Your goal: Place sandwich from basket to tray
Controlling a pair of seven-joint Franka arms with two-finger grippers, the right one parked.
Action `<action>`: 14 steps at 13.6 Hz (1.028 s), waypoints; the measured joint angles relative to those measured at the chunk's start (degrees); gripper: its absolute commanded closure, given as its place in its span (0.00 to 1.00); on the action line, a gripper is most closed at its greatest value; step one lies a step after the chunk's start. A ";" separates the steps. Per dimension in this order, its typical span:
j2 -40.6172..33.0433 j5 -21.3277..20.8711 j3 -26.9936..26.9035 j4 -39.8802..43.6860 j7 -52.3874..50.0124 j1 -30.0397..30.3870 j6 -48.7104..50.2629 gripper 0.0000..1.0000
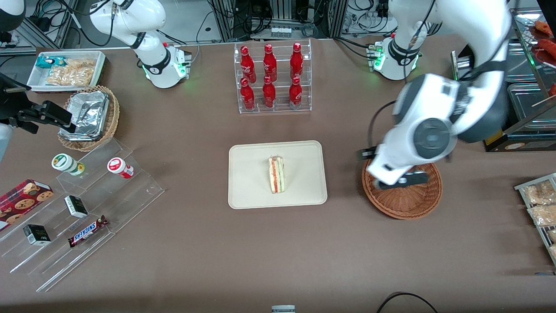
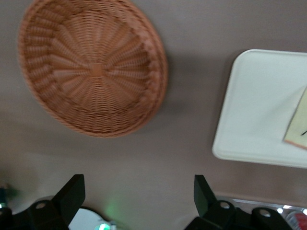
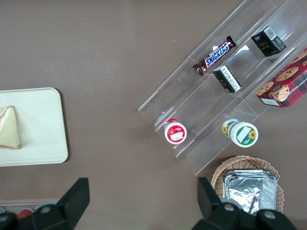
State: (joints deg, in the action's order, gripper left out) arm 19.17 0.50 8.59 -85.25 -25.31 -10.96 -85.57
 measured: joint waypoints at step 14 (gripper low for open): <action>-16.02 -2.64 0.14 -3.69 23.55 14.77 6.85 0.00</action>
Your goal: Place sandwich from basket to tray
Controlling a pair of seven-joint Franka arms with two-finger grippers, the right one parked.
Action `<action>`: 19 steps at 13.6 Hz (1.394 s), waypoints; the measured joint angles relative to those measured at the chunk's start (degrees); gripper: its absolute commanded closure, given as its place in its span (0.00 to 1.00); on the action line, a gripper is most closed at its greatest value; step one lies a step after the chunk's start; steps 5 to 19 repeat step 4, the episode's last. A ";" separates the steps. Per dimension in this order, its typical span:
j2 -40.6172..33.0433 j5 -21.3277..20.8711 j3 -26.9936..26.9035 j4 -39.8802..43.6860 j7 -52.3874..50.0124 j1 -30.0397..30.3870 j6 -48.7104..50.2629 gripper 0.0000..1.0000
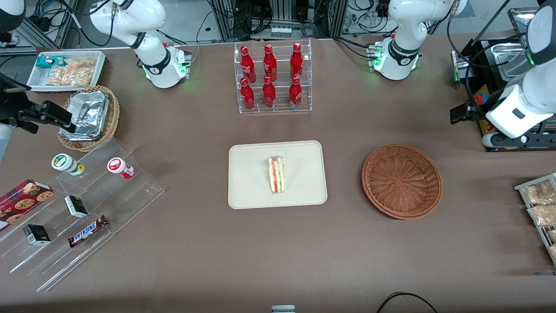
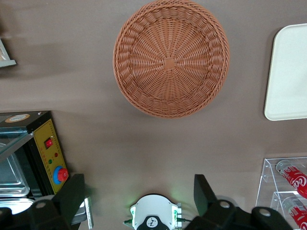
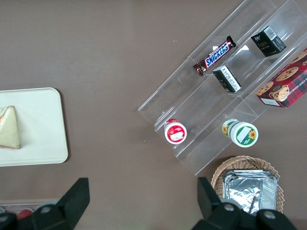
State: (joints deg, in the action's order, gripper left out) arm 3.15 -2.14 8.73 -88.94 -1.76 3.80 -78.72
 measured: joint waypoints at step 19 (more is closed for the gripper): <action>-0.08 -0.09 0.13 -0.48 0.03 -0.07 -5.42 0.00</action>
